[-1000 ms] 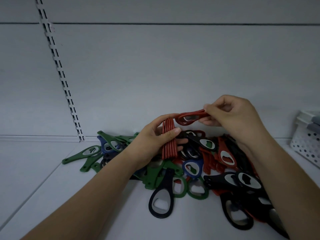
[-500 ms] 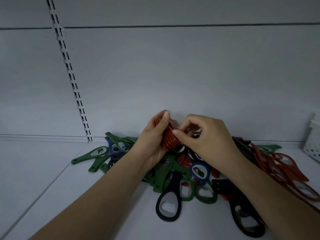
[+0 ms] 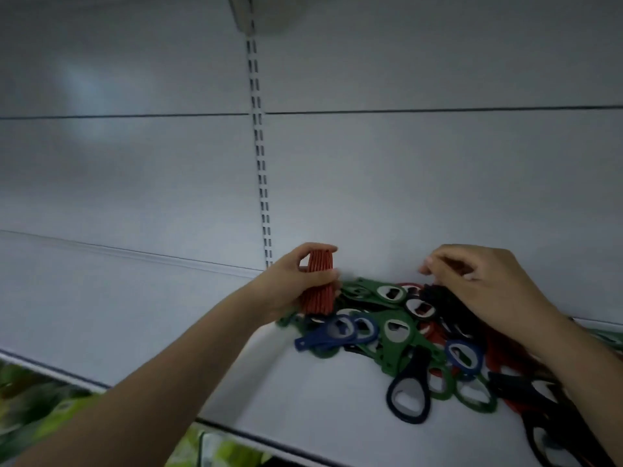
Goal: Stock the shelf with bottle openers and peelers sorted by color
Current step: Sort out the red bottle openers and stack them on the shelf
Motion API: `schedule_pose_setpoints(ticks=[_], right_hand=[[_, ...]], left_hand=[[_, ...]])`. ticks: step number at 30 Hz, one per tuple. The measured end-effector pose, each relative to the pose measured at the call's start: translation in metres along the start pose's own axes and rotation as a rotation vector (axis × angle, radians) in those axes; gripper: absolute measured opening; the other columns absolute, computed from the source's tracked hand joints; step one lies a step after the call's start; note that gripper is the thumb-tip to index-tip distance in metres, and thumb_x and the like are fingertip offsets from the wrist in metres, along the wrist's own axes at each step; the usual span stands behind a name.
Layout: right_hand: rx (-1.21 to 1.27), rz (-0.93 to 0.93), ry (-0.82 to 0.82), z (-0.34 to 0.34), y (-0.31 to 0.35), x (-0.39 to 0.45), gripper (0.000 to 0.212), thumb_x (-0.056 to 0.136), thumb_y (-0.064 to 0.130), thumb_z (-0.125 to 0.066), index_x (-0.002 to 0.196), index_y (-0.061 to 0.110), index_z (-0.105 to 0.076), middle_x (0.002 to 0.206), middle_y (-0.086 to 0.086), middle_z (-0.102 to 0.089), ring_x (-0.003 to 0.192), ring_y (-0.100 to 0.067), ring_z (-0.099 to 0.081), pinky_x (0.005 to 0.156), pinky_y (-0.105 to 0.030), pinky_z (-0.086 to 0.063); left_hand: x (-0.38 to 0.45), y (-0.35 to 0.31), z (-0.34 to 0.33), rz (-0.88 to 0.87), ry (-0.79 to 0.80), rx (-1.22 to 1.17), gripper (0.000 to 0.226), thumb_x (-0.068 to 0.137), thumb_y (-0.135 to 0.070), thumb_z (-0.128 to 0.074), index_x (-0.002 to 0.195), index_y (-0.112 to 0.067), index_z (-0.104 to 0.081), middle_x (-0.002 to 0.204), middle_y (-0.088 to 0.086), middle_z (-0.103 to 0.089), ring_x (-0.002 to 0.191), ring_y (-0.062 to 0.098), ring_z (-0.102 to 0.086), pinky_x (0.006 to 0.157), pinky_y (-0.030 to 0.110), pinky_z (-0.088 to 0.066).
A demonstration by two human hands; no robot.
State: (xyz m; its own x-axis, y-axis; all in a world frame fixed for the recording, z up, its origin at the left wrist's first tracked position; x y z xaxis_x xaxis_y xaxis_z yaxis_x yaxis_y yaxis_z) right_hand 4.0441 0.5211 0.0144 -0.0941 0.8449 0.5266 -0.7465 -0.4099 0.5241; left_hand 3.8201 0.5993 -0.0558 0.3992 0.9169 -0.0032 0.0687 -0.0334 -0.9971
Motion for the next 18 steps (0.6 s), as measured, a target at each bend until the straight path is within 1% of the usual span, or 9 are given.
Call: schedule_pose_setpoints(ticks=[3, 5, 7, 8, 10, 11, 12, 14, 18], right_hand=[[-0.039, -0.003, 0.169, -0.017, 0.031, 0.010, 0.024, 0.095, 0.038, -0.055, 0.080, 0.033, -0.073, 0.081, 0.028, -0.071, 0.076, 0.008, -0.065, 0.071, -0.010, -0.048], [-0.118, -0.006, 0.289, -0.048, 0.051, 0.018, 0.030, 0.094, 0.046, -0.052, 0.079, 0.030, -0.072, 0.078, 0.014, -0.072, 0.071, -0.002, -0.065, 0.072, -0.022, -0.052], [-0.155, 0.025, 0.405, -0.096, 0.073, 0.023, 0.032, 0.094, 0.049, -0.052, 0.081, 0.026, -0.069, 0.077, 0.007, -0.070, 0.073, -0.012, -0.065, 0.073, -0.033, -0.053], [-0.149, 0.044, 0.456, -0.122, 0.083, 0.023, 0.029, 0.095, 0.048, -0.052, 0.084, 0.026, -0.068, 0.080, 0.007, -0.069, 0.075, -0.014, -0.065, 0.073, -0.035, -0.053], [-0.195, 0.100, 0.500, -0.168, 0.099, 0.027, 0.025, 0.098, 0.044, -0.050, 0.095, 0.026, -0.067, 0.094, 0.007, -0.064, 0.078, -0.012, -0.062, 0.070, -0.032, -0.053], [-0.234, 0.132, 0.502, -0.188, 0.104, 0.029, 0.025, 0.099, 0.042, -0.049, 0.101, 0.024, -0.065, 0.101, 0.006, -0.060, 0.079, -0.011, -0.060, 0.067, -0.030, -0.050], [-0.264, 0.160, 0.510, -0.206, 0.107, 0.030, 0.026, 0.099, 0.041, -0.048, 0.107, 0.022, -0.063, 0.109, 0.004, -0.056, 0.084, -0.011, -0.058, 0.069, -0.030, -0.049], [-0.288, 0.197, 0.520, -0.235, 0.102, 0.029, 0.031, 0.099, 0.041, -0.046, 0.118, 0.020, -0.058, 0.122, 0.002, -0.049, 0.107, -0.016, -0.053, 0.085, -0.035, -0.049], [-0.254, 0.235, 0.549, -0.257, 0.089, 0.018, 0.044, 0.100, 0.041, -0.042, 0.138, 0.019, -0.048, 0.140, 0.001, -0.039, 0.129, -0.020, -0.039, 0.105, -0.037, -0.042]], left_hand=[[-0.024, -0.015, 0.050, 0.032, -0.012, 0.371, 0.033, 0.090, -0.011, -0.070, 0.121, -0.018, -0.063, 0.111, 0.018, -0.066, 0.096, 0.034, -0.072, 0.073, 0.043, -0.061], [-0.032, -0.018, 0.080, 0.097, -0.037, 0.576, 0.033, 0.088, -0.013, -0.073, 0.119, -0.019, -0.064, 0.111, 0.018, -0.066, 0.090, 0.036, -0.073, 0.070, 0.050, -0.061], [-0.034, -0.022, 0.103, 0.131, -0.074, 0.807, 0.036, 0.086, -0.016, -0.076, 0.119, -0.022, -0.064, 0.107, 0.011, -0.068, 0.082, 0.028, -0.074, 0.058, 0.036, -0.059], [-0.031, -0.023, 0.112, 0.148, -0.092, 0.970, 0.041, 0.085, -0.021, -0.077, 0.123, -0.025, -0.062, 0.110, 0.007, -0.068, 0.087, 0.025, -0.073, 0.058, 0.029, -0.056], [-0.024, -0.022, 0.130, 0.206, -0.151, 1.323, 0.059, 0.082, -0.035, -0.077, 0.136, -0.026, -0.053, 0.126, 0.002, -0.061, 0.105, 0.023, -0.063, 0.074, 0.028, -0.052], [-0.020, -0.019, 0.139, 0.245, -0.180, 1.432, 0.064, 0.081, -0.041, -0.077, 0.136, -0.021, -0.051, 0.129, 0.003, -0.058, 0.108, 0.023, -0.059, 0.080, 0.030, -0.050], [-0.015, -0.015, 0.147, 0.278, -0.197, 1.478, 0.062, 0.079, -0.044, -0.077, 0.129, -0.016, -0.053, 0.124, 0.005, -0.059, 0.104, 0.024, -0.058, 0.079, 0.031, -0.050], [-0.005, -0.008, 0.157, 0.323, -0.233, 1.484, 0.056, 0.077, -0.045, -0.079, 0.116, -0.009, -0.059, 0.110, 0.008, -0.062, 0.090, 0.024, -0.057, 0.070, 0.030, -0.048], [0.018, -0.007, 0.167, 0.351, -0.280, 1.484, 0.057, 0.074, -0.042, -0.082, 0.116, -0.007, -0.064, 0.100, 0.007, -0.062, 0.086, 0.023, -0.056, 0.065, 0.028, -0.045]])
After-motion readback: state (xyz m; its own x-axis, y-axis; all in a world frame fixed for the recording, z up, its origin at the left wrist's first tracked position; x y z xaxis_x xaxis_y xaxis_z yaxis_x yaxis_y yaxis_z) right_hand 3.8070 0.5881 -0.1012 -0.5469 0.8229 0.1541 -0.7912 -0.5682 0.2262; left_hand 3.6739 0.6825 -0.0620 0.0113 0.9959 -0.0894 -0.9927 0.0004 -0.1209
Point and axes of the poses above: each hand's wrist, its own x-axis towards the middle knuckle, its own z-axis out of the back of the hand, y = z × x, the point moved 9 cm from there along x, towards the middle knuckle
